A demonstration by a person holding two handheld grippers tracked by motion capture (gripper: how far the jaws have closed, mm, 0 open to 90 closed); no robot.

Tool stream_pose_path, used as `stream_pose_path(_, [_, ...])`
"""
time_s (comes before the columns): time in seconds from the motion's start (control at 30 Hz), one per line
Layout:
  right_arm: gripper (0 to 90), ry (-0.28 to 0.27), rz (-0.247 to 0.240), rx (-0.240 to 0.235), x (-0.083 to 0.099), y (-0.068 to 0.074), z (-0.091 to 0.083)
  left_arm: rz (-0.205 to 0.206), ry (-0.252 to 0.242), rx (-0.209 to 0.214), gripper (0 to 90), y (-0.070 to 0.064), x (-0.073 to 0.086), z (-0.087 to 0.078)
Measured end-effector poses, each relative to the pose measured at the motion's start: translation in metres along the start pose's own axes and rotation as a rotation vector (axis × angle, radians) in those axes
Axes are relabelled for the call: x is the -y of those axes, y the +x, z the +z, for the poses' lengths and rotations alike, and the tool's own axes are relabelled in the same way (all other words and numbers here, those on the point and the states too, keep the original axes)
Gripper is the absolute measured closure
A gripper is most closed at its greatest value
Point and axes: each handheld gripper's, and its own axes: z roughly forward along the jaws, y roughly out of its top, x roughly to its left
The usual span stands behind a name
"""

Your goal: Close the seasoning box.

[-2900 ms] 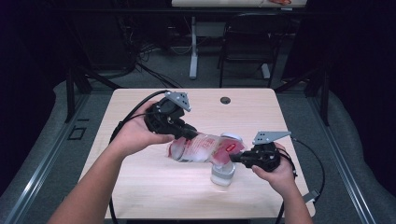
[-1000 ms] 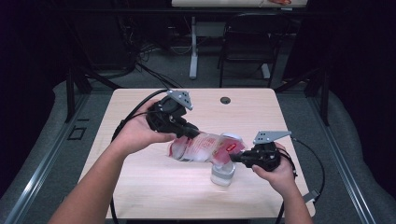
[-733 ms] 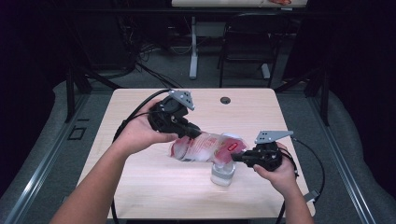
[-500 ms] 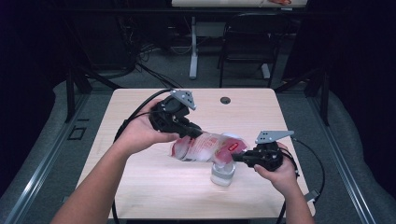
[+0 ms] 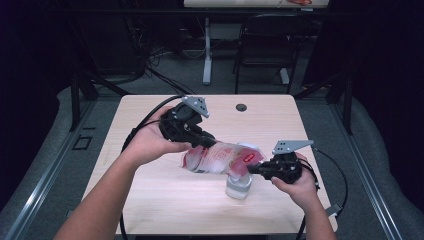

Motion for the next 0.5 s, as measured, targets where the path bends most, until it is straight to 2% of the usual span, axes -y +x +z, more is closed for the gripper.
stream_pose_path(0.5, [83.9, -0.005, 0.005, 0.002, 0.0005, -0.0008, -0.0001, -0.002, -0.001, 0.002, 81.3, 0.0003, -0.0008, 0.0004])
